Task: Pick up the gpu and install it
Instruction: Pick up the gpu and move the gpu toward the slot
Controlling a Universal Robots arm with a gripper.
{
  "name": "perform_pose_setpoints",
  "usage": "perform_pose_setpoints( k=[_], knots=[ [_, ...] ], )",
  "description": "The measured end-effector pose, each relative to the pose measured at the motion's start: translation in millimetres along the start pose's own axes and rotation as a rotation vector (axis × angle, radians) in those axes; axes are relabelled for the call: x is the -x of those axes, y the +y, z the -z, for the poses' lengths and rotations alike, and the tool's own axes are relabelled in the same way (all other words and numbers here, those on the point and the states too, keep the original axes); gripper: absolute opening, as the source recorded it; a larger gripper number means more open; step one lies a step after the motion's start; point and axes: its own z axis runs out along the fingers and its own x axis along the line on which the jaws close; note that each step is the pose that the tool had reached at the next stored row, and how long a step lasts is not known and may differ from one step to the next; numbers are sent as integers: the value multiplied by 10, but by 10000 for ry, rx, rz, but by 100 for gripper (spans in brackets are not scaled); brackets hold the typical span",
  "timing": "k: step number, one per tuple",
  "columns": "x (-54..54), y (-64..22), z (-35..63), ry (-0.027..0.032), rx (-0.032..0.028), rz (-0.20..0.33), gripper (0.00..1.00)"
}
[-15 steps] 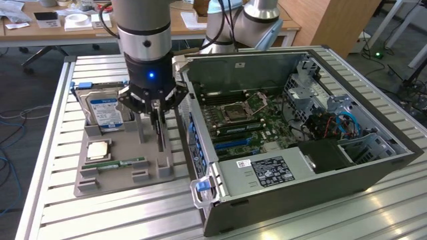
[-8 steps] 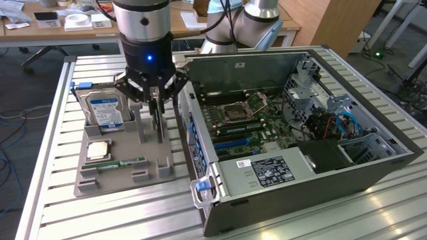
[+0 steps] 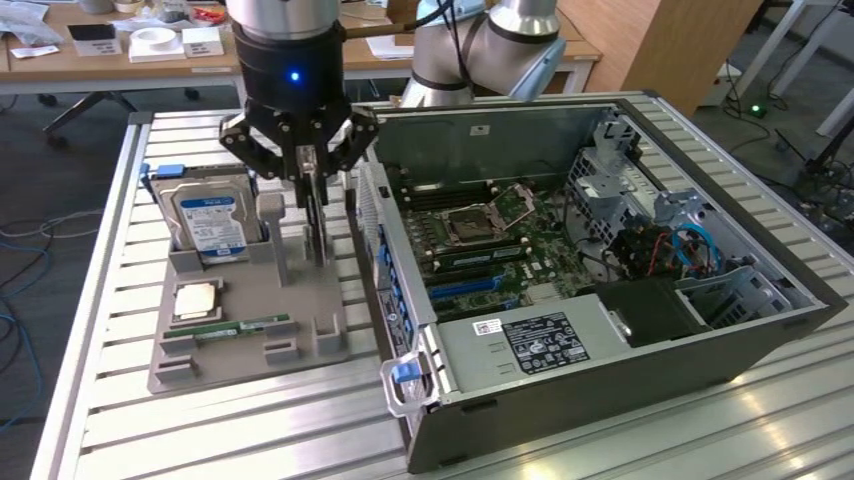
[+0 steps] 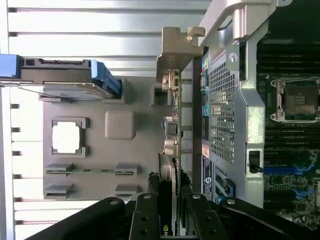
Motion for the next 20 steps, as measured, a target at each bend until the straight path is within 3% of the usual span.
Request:
perform_pose_setpoints(
  k=[12,17,20],
  knots=[
    [12,23,460,-14,0,-29,26],
    [15,30,599,-19,0,-34,26],
    [16,31,622,-21,0,-36,26]
  ],
)
